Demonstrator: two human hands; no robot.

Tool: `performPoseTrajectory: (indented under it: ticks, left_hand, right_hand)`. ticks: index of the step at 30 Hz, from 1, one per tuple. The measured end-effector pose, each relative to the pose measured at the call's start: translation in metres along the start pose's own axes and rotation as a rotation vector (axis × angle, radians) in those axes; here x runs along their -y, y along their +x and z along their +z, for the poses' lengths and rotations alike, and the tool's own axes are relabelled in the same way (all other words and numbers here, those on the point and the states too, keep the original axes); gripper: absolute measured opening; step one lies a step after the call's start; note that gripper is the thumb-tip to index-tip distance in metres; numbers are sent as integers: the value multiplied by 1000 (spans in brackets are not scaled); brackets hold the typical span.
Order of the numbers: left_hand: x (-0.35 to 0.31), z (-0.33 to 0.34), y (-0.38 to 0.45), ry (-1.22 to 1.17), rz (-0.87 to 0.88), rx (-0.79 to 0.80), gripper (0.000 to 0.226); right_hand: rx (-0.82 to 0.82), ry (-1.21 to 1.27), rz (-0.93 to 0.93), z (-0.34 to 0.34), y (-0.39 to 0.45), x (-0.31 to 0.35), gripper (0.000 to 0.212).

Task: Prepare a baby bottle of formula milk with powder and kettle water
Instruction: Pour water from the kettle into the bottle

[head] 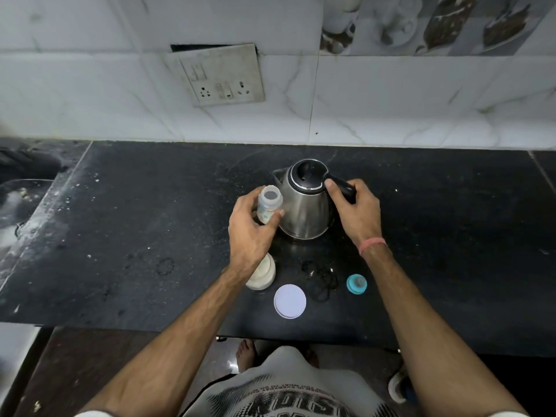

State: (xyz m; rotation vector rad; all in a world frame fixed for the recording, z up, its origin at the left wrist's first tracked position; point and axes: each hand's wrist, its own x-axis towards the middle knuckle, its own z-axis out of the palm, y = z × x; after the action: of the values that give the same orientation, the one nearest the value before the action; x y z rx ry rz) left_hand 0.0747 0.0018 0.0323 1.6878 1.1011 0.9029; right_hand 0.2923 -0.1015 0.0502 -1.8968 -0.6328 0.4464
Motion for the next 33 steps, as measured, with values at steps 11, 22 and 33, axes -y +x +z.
performPoseTrajectory:
  ticks: [11, 22, 33]
  left_hand:
    - [5, -2, 15, 49, -39, 41, 82]
    - [15, 1, 25, 120, 15, 121, 61]
    - [12, 13, 26, 193, 76, 231, 71]
  right_hand:
    - [-94, 225, 138, 6, 7, 5, 68]
    - [-24, 134, 40, -54, 16, 35, 58]
    - [8, -77, -19, -92, 8, 56, 68]
